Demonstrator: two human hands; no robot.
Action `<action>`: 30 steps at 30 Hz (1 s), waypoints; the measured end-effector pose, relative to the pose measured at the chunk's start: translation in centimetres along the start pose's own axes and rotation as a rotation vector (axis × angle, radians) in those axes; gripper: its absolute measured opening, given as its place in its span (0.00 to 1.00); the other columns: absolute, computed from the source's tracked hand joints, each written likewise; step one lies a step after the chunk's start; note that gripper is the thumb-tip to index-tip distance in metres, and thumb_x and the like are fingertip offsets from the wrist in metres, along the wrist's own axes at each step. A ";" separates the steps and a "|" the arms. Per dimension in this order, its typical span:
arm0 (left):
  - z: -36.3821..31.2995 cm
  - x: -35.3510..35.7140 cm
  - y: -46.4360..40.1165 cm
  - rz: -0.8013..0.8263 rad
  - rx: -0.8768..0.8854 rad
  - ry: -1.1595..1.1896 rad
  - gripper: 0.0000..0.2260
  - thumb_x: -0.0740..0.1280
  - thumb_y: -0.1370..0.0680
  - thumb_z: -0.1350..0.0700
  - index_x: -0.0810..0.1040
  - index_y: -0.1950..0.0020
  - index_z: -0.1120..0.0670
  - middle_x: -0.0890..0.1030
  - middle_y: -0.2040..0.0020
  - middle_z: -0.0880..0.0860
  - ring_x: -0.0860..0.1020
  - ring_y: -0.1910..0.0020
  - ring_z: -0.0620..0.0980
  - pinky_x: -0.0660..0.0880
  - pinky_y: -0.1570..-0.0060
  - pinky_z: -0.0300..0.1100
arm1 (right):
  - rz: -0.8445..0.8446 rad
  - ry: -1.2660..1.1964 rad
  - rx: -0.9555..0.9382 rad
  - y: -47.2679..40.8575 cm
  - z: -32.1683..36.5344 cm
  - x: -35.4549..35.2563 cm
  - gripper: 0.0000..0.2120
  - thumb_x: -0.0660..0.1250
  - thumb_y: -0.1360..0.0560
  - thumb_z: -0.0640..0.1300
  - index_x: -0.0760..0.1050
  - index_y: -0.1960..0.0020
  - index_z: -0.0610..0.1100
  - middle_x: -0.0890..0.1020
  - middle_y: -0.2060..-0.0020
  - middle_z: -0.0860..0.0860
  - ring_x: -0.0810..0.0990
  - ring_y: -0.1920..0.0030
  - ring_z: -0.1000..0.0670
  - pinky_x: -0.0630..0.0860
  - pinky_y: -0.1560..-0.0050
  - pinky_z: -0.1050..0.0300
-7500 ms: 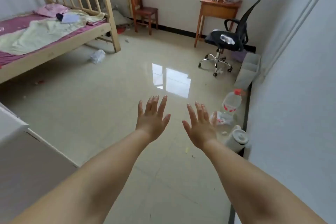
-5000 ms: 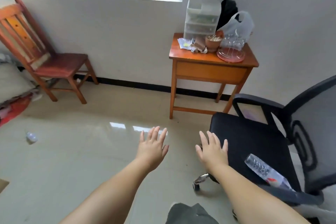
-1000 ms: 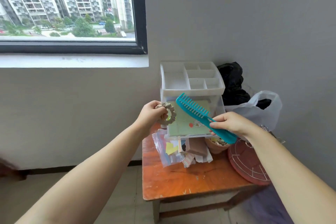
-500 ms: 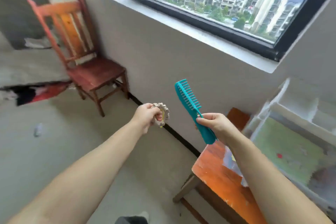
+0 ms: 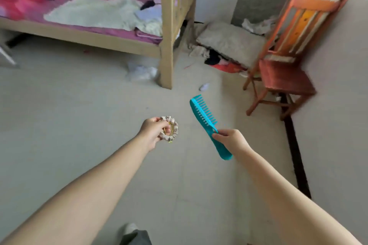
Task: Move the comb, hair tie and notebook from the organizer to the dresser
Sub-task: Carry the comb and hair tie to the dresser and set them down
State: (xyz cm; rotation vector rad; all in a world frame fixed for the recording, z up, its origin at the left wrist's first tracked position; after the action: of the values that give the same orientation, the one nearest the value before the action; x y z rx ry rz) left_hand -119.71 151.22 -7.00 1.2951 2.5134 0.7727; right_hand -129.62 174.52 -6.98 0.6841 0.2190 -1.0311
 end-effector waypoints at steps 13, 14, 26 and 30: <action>-3.3 -45.0 -1.9 -0.557 -0.041 0.196 0.10 0.62 0.32 0.70 0.71 0.69 0.57 0.73 0.68 0.57 0.74 0.68 0.54 0.74 0.63 0.43 | 0.417 0.297 -0.284 -5.2 26.6 40.8 0.05 0.67 0.28 0.44 0.81 0.60 0.46 0.73 0.73 0.50 0.68 0.73 0.53 0.61 0.71 0.59; -3.6 -47.1 -2.3 -0.577 -0.036 0.213 0.10 0.62 0.32 0.70 0.71 0.70 0.57 0.74 0.67 0.58 0.73 0.67 0.55 0.74 0.61 0.43 | 0.431 0.319 -0.304 -5.8 28.3 42.7 0.05 0.67 0.28 0.44 0.81 0.60 0.46 0.73 0.73 0.50 0.68 0.72 0.52 0.62 0.70 0.59; -14.9 -71.7 -13.9 -0.835 0.005 0.412 0.08 0.63 0.30 0.69 0.73 0.66 0.57 0.76 0.68 0.57 0.75 0.64 0.54 0.77 0.50 0.51 | 0.629 0.428 -0.485 -18.0 52.0 67.2 0.08 0.67 0.28 0.46 0.81 0.58 0.42 0.73 0.67 0.47 0.69 0.68 0.49 0.62 0.69 0.58; -19.2 -80.3 -16.5 -0.947 0.025 0.431 0.08 0.64 0.31 0.69 0.74 0.66 0.58 0.76 0.62 0.60 0.75 0.59 0.56 0.78 0.48 0.52 | 0.708 0.468 -0.572 -20.3 61.2 76.5 0.11 0.66 0.28 0.45 0.80 0.54 0.37 0.73 0.66 0.45 0.68 0.68 0.50 0.62 0.69 0.58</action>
State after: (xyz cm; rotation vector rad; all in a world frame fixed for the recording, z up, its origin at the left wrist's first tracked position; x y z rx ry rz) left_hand -91.44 71.96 -3.87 -0.1775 2.9727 0.8025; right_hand -116.21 75.39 -4.34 0.4093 0.6014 -0.0954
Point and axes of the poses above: each hand's wrist, its own y-axis away from the middle knuckle, its own x-axis out of the palm, z = x × y, the point moved 7 cm from there along -y, towards the middle knuckle
